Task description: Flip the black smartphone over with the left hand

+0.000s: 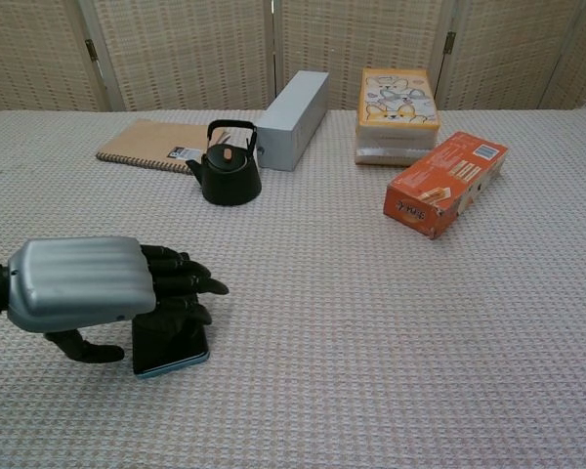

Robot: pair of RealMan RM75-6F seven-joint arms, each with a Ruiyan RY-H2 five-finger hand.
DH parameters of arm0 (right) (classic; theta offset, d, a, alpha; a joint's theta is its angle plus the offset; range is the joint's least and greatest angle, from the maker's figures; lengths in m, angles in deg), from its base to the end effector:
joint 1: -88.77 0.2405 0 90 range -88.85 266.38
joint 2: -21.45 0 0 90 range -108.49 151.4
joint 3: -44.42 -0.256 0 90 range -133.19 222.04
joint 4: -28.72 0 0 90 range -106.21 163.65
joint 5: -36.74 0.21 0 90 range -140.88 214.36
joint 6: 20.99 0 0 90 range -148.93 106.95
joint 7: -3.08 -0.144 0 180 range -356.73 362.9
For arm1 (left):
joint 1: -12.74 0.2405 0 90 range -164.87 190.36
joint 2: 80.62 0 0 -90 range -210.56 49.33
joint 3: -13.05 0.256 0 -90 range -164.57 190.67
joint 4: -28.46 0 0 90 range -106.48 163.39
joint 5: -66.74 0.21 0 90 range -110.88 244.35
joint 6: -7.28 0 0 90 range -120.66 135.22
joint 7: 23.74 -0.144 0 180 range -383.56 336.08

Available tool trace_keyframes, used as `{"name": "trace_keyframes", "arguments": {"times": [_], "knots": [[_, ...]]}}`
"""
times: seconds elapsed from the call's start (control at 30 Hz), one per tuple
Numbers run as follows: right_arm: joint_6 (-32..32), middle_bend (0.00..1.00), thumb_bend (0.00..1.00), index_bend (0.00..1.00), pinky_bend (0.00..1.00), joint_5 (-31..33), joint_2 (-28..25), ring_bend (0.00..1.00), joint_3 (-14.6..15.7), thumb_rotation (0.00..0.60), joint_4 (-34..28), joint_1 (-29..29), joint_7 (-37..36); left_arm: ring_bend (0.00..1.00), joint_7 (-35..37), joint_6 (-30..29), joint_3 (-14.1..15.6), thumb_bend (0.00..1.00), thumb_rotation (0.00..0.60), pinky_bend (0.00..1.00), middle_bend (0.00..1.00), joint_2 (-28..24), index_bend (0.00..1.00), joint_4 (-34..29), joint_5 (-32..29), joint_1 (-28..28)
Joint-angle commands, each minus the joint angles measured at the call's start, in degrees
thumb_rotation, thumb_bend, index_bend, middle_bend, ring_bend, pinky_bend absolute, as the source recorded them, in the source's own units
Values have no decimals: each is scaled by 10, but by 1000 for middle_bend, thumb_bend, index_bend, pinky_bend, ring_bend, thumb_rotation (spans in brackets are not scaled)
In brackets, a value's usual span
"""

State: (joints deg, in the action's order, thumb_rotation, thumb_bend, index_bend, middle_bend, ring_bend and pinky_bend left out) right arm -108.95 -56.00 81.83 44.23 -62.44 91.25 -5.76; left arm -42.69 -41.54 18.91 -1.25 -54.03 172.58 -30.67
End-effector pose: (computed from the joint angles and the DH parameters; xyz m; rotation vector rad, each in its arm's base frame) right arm -0.3122 -0.1581 0.1750 1.4371 -0.9396 0.9860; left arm -0.1827 0.2726 -0.0200 -2.5506 -0.1115 -0.6557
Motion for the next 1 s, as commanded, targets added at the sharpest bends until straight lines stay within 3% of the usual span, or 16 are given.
{"name": "trace_keyframes", "arguments": {"times": [0.03, 0.6, 0.87, 1.0], "knots": [[0, 229, 300, 188, 179, -1, -1, 124, 0, 600, -1, 0, 1, 23, 3, -2, 3, 340, 600, 184, 20, 6, 168, 6, -2, -2], [0, 229, 300, 188, 179, 3, 0, 124, 0, 600, -4, -3, 4, 23, -18, 1, 8, 340, 600, 184, 21, 25, 177, 17, -12, -14], [-3, 229, 300, 188, 179, 4, 0, 124, 1, 600, -3, -5, 4, 23, -20, 0, 11, 340, 600, 184, 20, 31, 252, 20, -23, -13], [-5, 229, 300, 188, 179, 3, 0, 124, 1, 600, -3, -6, 4, 35, 6, -25, 16, 340, 600, 184, 21, 39, 344, 31, -13, -10]]}}
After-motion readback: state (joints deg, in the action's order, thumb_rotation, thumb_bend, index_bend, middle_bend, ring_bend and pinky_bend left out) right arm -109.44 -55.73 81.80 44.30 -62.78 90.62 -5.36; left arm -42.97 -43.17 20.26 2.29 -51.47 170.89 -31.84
